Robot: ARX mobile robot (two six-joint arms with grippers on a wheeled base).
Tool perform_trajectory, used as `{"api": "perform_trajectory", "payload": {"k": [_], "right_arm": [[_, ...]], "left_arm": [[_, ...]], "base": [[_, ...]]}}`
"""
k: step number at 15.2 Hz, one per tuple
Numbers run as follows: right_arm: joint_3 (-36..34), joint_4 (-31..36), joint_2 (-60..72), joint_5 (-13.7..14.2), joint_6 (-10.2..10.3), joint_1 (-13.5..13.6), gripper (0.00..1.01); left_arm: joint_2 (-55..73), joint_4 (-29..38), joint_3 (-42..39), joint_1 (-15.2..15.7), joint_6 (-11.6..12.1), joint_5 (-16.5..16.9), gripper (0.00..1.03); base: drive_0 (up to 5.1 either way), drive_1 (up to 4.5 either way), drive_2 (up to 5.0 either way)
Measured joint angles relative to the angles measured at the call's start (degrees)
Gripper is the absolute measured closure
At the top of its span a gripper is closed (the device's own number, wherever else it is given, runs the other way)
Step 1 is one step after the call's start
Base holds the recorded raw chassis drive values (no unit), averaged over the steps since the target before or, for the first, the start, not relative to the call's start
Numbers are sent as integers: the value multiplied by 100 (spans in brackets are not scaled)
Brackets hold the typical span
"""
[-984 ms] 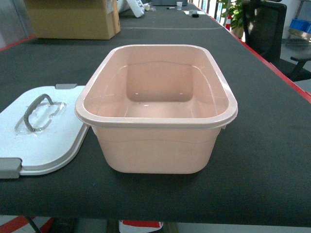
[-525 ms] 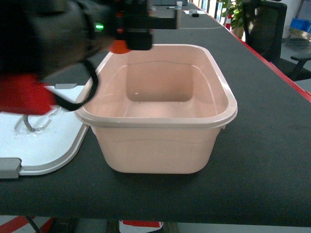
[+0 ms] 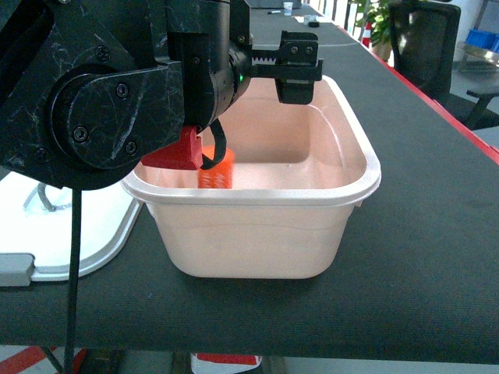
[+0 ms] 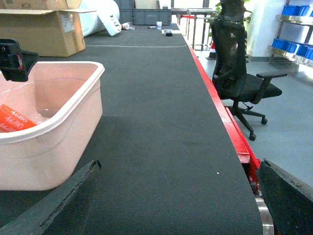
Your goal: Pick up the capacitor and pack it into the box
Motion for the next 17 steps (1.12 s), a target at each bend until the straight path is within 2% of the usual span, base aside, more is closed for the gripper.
{"api": "perform_trajectory", "payload": {"k": [6,7,8,12,15,17], "right_arm": [[0,0,0,0,0,0,3],[0,2,0,0,0,0,3],[0,2,0,0,0,0,3],[0,2,0,0,0,0,3],[0,0,0,0,0,0,3],[0,0,0,0,0,0,3]], "left_arm": [[0,28,0,0,0,-7,5],[33,863,-151,59,2,-332,5],[-149,1248,-466,225,22,-374,5],[-1091,1722,-1779,1912,83,-343,5],[-549,1504,-1985,2662,-13,57,5],[184,1386,-1567,2990,-55,179,5]], "base": [[0,0,0],[0,0,0],[0,0,0],[0,0,0],[0,0,0],[0,0,0]]}}
